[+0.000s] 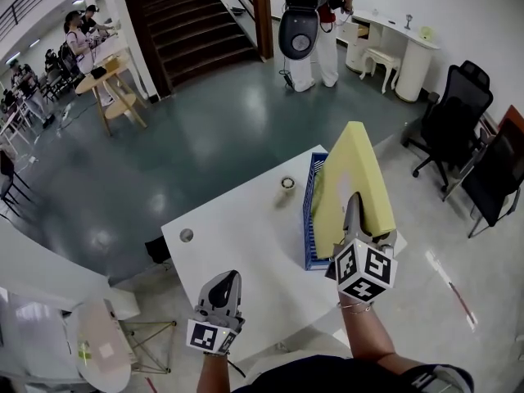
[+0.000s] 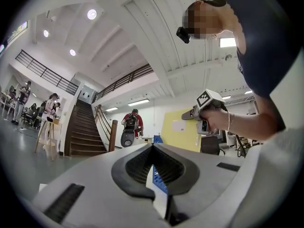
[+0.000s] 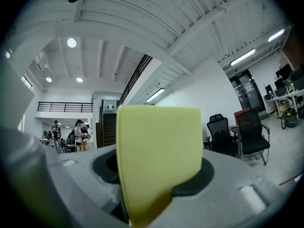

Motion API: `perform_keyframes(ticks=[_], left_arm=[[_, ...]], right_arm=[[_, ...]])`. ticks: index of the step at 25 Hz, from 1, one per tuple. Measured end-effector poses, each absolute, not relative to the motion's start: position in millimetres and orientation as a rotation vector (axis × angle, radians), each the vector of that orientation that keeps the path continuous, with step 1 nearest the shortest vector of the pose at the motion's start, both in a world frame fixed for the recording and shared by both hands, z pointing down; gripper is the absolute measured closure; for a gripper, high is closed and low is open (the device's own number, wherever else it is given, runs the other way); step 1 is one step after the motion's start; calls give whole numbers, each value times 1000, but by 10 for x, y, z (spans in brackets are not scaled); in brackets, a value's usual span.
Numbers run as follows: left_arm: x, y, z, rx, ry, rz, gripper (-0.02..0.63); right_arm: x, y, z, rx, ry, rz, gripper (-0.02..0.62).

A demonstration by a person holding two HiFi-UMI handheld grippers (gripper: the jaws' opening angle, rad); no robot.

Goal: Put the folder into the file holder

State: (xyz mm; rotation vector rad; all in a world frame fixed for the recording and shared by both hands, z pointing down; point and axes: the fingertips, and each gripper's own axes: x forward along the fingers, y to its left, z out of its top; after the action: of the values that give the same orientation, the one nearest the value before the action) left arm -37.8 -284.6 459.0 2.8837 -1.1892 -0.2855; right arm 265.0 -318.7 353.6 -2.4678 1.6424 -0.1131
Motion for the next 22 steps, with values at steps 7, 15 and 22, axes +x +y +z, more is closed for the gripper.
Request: perform_keyframes(ticks=[7, 15, 22], left_arm=[[-419, -2887, 4654, 2869, -1209, -260, 608], [-548, -2935, 4643, 2849, -1288, -262, 609], [-598, -3023, 4639, 2850, -1303, -243, 608]], right_arm=[[2610, -3292, 3747, -2497, 1651, -122, 354], [2549, -3459, 4151, -2541, 1690, -127, 354], [2511, -3565, 4423, -2571, 1702, -142, 354]])
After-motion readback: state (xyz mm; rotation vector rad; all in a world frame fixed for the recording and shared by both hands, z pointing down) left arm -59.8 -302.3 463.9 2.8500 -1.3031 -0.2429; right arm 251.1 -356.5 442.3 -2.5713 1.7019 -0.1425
